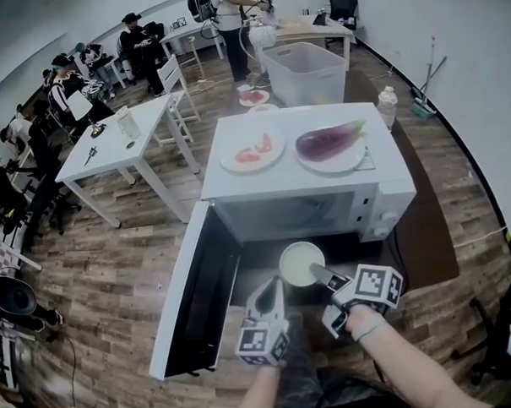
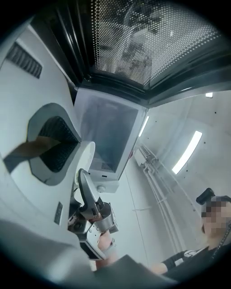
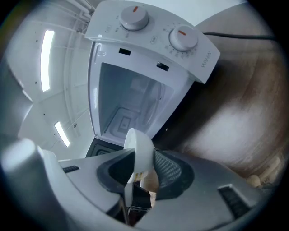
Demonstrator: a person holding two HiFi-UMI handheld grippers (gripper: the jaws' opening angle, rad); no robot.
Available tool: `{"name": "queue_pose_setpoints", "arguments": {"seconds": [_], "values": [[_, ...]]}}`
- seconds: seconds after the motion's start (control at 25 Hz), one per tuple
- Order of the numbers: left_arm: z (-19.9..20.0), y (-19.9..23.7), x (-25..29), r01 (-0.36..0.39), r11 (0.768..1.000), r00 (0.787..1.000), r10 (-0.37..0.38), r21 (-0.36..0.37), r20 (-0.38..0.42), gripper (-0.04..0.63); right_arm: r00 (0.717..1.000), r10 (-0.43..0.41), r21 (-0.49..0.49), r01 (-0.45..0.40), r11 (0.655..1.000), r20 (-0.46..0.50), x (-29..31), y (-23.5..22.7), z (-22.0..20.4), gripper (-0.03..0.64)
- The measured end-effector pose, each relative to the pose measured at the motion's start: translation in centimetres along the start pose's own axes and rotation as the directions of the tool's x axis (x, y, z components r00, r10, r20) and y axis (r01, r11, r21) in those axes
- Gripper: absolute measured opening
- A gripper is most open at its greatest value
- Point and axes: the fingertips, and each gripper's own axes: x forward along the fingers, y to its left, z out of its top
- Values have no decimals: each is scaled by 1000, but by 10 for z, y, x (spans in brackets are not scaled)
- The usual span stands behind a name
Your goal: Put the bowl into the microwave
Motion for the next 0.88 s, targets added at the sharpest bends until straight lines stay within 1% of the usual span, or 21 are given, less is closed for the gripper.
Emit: {"name": "queue_pose_setpoints", "arguments": {"seconds": [0.12,0.2,0.32,0.48,0.64,0.76,0.88], "values": [[1,6,10,-5,1000,1000,5,1,19,-9,1000,7,-8,-7,1000,18,8,4,8,124],[-1,6,16,7,1000,1000,-6,-6,26,-9,1000,7,-7,-7,1000,26,12,5,12,124],[-1,9,23,10,1000,1000,-10,-4,28,-9,999,-8,1,8,1000,38,18,4,17,124],[6,11,29,14,1000,999,-13,-13,34,-9,998,-6,-4,6,1000,56,26,10,25,124],[5,14,36,22,1000,999,-21,-11,31,-9,998,-5,-8,6,1000,59,33,14,31,124],[3,15,40,27,1000,999,-27,-10,34,-9,998,8,-28,-7,1000,61,38,20,37,124],[6,18,43,35,999,999,-34,-8,34,-9,998,4,-43,-2,999,59,44,24,40,124]]}}
